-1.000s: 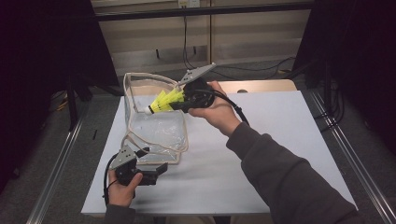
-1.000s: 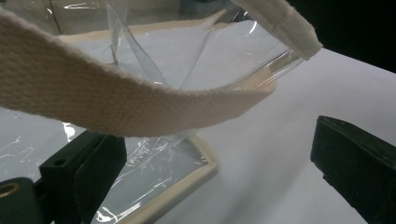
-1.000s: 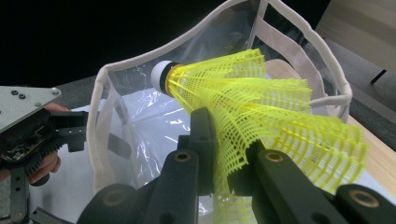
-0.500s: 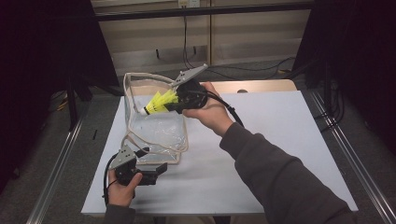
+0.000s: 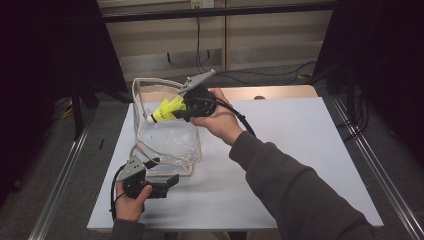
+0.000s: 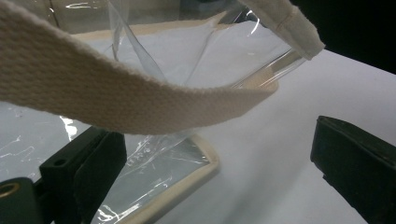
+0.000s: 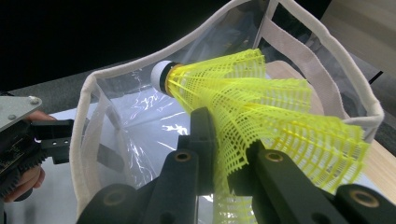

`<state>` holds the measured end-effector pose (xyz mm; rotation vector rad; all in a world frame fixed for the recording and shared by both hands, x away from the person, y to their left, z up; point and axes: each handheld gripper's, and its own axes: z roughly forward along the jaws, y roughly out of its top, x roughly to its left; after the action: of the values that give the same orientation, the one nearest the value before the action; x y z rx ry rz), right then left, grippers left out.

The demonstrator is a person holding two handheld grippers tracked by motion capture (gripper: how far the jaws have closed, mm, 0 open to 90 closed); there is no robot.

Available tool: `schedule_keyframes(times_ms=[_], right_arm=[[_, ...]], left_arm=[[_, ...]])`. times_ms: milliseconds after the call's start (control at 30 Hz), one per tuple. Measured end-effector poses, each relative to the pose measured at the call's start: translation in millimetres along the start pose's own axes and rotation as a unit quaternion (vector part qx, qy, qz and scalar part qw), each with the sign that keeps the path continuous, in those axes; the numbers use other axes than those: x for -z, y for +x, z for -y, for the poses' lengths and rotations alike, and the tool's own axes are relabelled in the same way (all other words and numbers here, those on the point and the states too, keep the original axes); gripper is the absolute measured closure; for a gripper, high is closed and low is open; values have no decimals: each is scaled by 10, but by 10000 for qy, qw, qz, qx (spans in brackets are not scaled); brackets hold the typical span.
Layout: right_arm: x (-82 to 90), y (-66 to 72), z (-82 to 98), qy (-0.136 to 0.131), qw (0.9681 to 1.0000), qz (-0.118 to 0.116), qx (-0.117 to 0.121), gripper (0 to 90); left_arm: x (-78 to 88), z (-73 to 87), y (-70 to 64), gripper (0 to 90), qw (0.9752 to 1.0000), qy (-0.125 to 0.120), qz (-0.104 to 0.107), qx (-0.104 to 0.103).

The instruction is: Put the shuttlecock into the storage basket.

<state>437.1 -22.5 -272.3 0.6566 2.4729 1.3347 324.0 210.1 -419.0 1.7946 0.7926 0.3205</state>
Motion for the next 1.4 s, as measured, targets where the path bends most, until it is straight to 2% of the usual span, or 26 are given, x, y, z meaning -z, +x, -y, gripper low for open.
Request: schedule_keyframes(times_ms=[367, 1067, 1400], right_arm=[[-125, 31, 8, 98, 9999, -9, 33, 827], [-392, 64, 22, 221, 9997, 49, -104, 826], [-466, 64, 15, 226, 9996, 37, -149, 826]], left_arm=[[-3, 0, 1, 36, 10000, 2, 12, 2], [0, 3, 2, 36, 10000, 2, 22, -2], [-3, 3, 2, 36, 10000, -4, 23, 6]])
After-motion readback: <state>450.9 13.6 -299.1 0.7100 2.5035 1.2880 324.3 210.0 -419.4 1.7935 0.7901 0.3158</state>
